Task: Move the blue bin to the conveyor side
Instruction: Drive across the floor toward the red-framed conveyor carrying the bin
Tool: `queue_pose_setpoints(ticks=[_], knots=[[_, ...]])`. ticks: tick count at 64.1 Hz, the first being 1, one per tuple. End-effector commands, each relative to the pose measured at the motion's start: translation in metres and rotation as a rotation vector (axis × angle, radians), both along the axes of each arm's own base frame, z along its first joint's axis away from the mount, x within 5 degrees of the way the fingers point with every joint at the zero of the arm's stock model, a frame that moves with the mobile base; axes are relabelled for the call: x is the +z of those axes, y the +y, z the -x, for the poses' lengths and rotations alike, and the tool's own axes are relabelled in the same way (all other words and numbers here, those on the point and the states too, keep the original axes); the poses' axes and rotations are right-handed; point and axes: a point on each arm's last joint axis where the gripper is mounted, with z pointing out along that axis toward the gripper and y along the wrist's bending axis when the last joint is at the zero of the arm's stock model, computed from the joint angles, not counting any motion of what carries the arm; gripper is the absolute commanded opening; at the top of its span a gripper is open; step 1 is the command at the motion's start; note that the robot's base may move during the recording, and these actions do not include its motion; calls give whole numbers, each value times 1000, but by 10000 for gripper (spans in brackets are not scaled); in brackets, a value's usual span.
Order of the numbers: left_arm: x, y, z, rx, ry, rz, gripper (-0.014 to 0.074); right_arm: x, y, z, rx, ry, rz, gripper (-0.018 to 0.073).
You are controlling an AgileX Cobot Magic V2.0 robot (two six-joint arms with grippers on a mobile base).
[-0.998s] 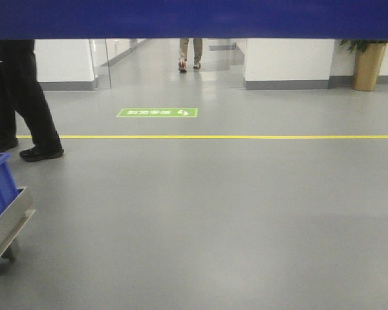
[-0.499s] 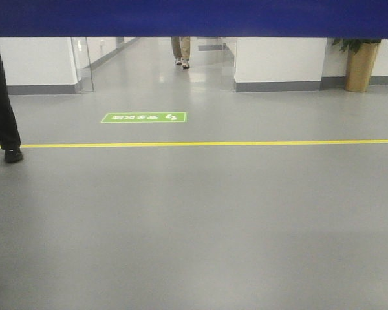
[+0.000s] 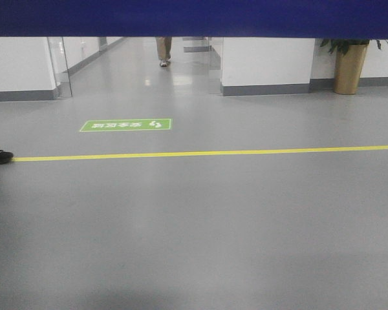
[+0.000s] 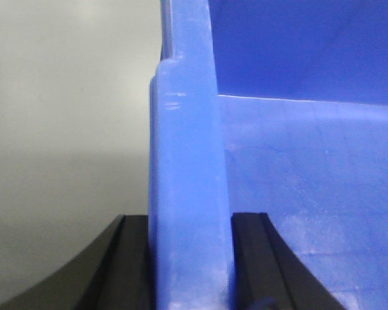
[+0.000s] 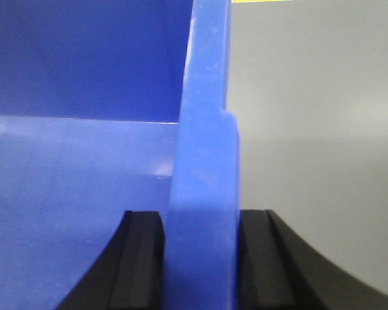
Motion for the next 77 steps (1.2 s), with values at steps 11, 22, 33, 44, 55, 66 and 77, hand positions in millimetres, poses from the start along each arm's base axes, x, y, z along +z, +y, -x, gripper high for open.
queue_pose_setpoints(ticks=[11, 22, 33, 44, 55, 66, 77], knots=[[15, -3, 4, -24, -124, 40, -18, 16, 0, 4, 11, -139, -22, -88], [15, -3, 4, -24, -124, 40, -18, 16, 0, 4, 11, -139, -22, -88], [15, -3, 4, -24, -124, 40, -18, 17, 0, 3, 11, -141, -22, -88], [15, -3, 4, -24, -124, 40, -18, 17, 0, 3, 11, -143, -23, -88], [15, -3, 4, -24, -124, 40, -18, 17, 0, 3, 11, -149, -24, -88], [15, -3, 4, -24, -124, 40, -18, 18, 0, 3, 10, -162, -27, -88], [15, -3, 4, -24, -124, 40, -18, 18, 0, 2, 10, -163, -27, -88]])
